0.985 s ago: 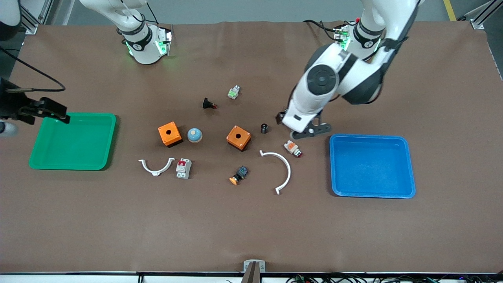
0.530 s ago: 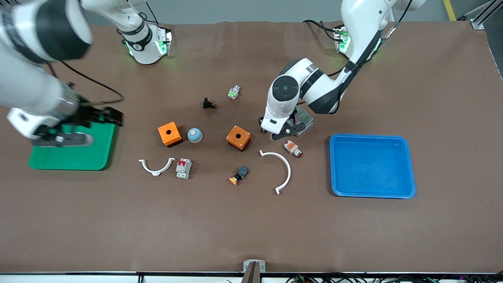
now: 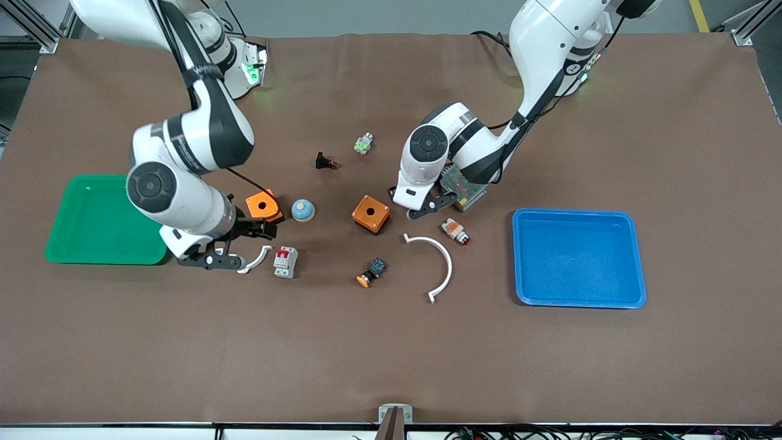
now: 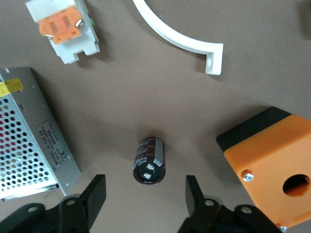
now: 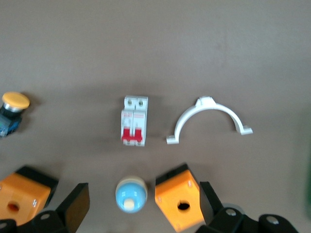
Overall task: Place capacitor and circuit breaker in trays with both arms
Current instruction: 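Lower the left gripper onto the capacitor while the right gripper reaches the breaker, then close the left gripper on the capacitor while the right gripper grasps the breaker, then carry the capacitor to the blue tray while the right gripper lifts the breaker, then lower the capacitor into the blue tray while the right gripper lowers the breaker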
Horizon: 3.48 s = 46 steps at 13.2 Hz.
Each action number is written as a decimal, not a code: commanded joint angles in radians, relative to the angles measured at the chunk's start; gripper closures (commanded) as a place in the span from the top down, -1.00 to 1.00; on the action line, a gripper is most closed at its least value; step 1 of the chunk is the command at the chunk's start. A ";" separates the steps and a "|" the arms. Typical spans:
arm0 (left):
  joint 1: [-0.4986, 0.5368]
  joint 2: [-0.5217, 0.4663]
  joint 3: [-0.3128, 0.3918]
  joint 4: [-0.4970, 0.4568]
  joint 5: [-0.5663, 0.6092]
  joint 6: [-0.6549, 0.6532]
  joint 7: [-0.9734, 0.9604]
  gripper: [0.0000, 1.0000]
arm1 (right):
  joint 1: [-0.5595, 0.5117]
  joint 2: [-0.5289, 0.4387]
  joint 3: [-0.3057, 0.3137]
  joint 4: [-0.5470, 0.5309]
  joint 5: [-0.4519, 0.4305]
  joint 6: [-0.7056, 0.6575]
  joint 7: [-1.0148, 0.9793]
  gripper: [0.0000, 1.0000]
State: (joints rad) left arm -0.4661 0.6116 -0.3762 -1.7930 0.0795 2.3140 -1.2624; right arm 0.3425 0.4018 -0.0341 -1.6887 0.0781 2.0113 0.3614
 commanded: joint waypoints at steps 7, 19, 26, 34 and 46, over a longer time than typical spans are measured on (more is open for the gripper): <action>-0.025 0.071 0.006 0.015 0.117 0.059 -0.106 0.20 | 0.016 0.167 -0.004 0.027 0.022 0.236 0.010 1.00; 0.111 -0.142 0.003 0.075 0.123 -0.230 0.001 -1.00 | 0.044 0.230 -0.006 -0.009 0.022 0.256 0.007 0.92; 0.433 -0.199 0.000 0.035 0.121 -0.383 0.378 -0.99 | 0.049 0.232 -0.004 -0.017 0.022 0.251 0.010 -0.13; 0.714 -0.073 0.002 0.023 0.123 -0.323 0.664 -0.94 | 0.030 0.123 -0.010 0.059 0.022 0.016 0.004 -0.56; 0.741 0.019 0.008 0.029 0.125 -0.176 0.701 -0.19 | -0.531 -0.029 -0.015 0.016 -0.084 -0.242 -0.615 -0.55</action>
State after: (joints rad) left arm 0.2645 0.6266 -0.3609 -1.7664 0.1869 2.1272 -0.5758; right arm -0.1282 0.3805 -0.0723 -1.6198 0.0137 1.7117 -0.1757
